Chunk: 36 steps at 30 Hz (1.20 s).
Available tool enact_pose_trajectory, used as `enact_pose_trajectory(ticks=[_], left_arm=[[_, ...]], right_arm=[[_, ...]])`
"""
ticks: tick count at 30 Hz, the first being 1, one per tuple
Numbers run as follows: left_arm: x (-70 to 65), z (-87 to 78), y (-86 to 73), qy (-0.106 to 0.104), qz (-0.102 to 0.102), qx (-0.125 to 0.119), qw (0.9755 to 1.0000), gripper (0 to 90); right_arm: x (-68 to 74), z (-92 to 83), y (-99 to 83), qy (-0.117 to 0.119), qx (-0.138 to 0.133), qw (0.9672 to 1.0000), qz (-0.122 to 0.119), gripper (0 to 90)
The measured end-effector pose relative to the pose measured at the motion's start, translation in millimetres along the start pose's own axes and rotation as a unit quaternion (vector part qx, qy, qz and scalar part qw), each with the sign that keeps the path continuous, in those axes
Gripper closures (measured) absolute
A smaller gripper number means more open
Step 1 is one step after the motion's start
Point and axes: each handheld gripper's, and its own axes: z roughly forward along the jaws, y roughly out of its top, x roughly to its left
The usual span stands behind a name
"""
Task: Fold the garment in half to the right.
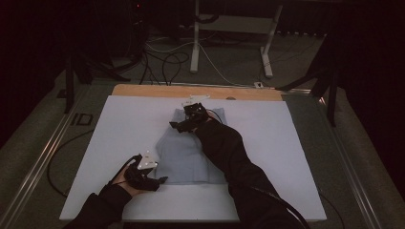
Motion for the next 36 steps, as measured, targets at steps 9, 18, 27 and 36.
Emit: enact_pose_trajectory(ticks=[9,18,27,36], left_arm=[[-6.0,-0.3,3.1,-0.009,0.019,0.005,0.9998,55.7],[-12.3,1.3,8.5,-0.03,0.032,0.008,0.999,81.6],[-16.5,-5.3,15.9,-0.025,0.035,-0.021,0.9988,87.2],[-14.9,-6.3,15.8,-0.025,0.023,-0.027,0.999,87.2]], right_arm=[[-2.2,6.3,0.6,0.003,0.002,0.9999,0.011,9.0],[-0.8,15.2,2.3,0.008,0.011,0.9998,0.011,9.1],[-5.1,22.0,12.6,0.006,0.013,0.9999,0.008,11.6],[-20.0,28.6,22.7,-0.02,0.013,0.9978,0.061,10.8]])
